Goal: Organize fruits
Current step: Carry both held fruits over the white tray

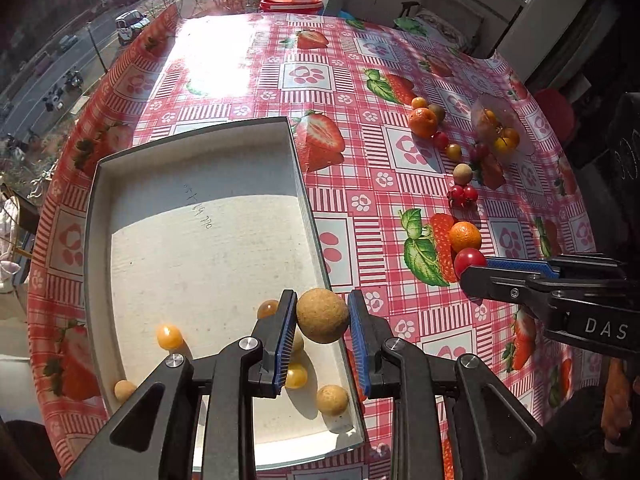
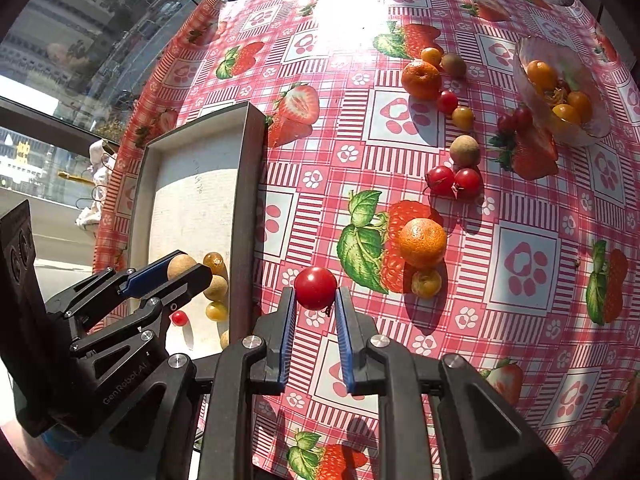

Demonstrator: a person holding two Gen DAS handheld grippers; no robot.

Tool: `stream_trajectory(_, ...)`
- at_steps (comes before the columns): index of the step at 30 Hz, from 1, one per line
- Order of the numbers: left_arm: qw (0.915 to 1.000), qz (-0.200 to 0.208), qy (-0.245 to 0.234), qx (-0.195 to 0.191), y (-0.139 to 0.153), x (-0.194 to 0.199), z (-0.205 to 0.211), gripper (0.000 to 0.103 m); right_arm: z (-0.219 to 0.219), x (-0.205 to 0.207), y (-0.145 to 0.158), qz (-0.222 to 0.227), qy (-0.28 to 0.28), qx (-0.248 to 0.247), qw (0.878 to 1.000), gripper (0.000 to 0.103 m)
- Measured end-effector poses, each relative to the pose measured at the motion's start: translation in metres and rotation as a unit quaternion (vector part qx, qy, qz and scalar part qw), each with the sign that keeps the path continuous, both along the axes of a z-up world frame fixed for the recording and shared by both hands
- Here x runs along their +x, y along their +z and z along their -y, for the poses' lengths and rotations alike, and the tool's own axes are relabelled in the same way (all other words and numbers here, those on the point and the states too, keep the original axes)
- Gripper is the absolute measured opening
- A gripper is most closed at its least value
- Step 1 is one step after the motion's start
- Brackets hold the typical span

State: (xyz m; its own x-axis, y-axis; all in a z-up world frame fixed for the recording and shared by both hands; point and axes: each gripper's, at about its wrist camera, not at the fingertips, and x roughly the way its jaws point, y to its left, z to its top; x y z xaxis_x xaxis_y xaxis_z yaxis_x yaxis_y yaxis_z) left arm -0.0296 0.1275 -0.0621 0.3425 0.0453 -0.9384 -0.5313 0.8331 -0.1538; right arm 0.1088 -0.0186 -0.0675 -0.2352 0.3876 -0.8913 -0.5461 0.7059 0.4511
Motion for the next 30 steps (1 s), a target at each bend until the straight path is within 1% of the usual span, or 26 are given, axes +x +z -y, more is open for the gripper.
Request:
stream_trajectory(7,0.9995,-0.003,0.031,0.005,-0.003,-0.026,-0.033,0.028,-0.045,-0.013,0.005,0.004,0.034,0.006,0.999,0.021)
stream_trajectory(13,0.9986,-0.013,0.048,0.019,-0.011,-0.041,-0.063,0.028,-0.087,-0.023,0.003,0.0,0.058,0.013,0.998,0.021)
stream_trajectory(21,0.9975,-0.029,0.058,0.026,-0.033,-0.042,-0.098,0.028,-0.135,-0.037,-0.012,-0.005,0.08,0.008,0.997,0.021)
stream_trajectory(26,0.9971,-0.044,0.057,0.028,-0.047,-0.037,-0.106,0.028,-0.154,-0.042,-0.025,-0.005,0.089,0.0,0.996,0.021)
stream_trajectory(30,0.9968,-0.053,0.053,0.026,-0.056,-0.035,-0.106,0.028,-0.161,-0.044,-0.035,-0.003,0.09,-0.011,0.996,0.021)
